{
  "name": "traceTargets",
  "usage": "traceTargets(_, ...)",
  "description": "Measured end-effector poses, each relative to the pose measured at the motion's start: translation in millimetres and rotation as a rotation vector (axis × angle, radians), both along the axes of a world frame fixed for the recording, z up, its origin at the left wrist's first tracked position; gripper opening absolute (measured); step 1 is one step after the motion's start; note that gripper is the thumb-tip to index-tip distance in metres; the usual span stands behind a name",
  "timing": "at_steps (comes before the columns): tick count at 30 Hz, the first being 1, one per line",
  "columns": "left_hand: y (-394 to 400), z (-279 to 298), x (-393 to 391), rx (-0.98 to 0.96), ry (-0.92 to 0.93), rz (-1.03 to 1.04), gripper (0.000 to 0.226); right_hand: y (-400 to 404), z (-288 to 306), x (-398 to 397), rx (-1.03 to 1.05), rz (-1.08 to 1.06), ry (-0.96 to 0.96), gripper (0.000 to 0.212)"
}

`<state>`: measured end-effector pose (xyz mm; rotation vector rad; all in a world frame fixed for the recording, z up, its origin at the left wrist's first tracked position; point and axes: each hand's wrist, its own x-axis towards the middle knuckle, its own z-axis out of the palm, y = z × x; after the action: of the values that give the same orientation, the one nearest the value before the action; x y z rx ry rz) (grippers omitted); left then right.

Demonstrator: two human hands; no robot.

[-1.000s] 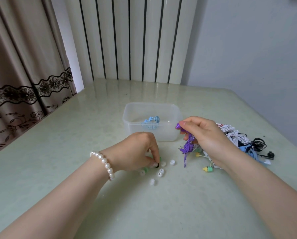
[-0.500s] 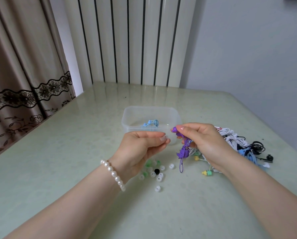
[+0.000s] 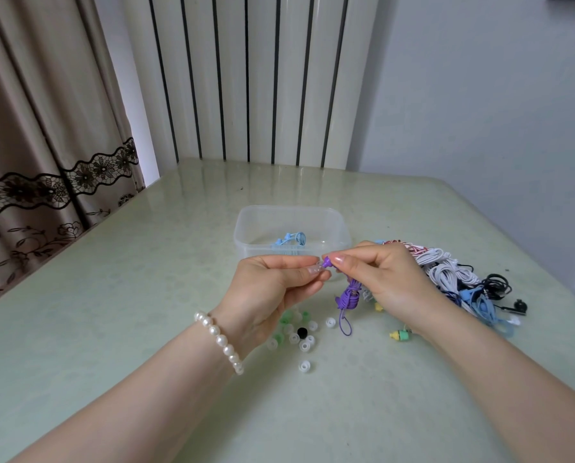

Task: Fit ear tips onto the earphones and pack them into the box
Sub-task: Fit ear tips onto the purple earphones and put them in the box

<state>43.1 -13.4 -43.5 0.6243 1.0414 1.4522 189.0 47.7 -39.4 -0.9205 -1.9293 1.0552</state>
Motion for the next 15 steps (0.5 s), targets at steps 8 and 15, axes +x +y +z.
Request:
traceTargets(8, 1.0, -1.8, 0.3, 0.006, 0.046, -0.005, 0.012, -0.7, 0.4, 0.1, 0.056, 0.016, -0.009, 0.018)
traceTargets(15, 0.8, -2.1, -0.2, -0.017, -0.014, -0.012, 0.012, -0.3, -1.3, -0.6, 0.068, 0.016, -0.008, 0.016)
